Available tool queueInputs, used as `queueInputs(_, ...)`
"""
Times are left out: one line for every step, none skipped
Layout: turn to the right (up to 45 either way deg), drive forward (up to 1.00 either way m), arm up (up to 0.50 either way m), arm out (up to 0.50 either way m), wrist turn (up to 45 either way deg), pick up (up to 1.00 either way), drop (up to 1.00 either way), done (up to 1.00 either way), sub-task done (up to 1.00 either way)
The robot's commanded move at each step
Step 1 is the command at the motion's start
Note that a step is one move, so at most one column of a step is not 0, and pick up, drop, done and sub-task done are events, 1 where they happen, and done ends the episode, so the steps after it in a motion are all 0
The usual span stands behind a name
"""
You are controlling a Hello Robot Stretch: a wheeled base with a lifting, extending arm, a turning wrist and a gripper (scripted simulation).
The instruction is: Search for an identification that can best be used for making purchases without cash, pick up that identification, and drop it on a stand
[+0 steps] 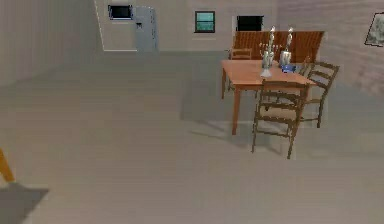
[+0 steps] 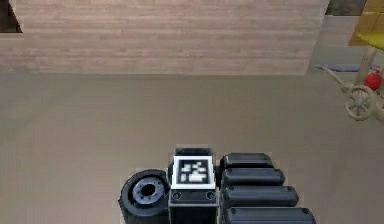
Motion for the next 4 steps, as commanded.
queueInputs(0.0,1.00,0.00,0.00,0.0,0.00,0.00,0.00,0.00)
queueInputs(0.0,1.00,0.00,0.00,0.0,0.00,0.00,0.00,0.00)
queueInputs(-6.0,0.00,0.00,0.00,0.0,0.00,0.00,0.00,0.00)
queueInputs(0.0,0.20,0.00,0.00,0.0,0.00,0.00,0.00,0.00)
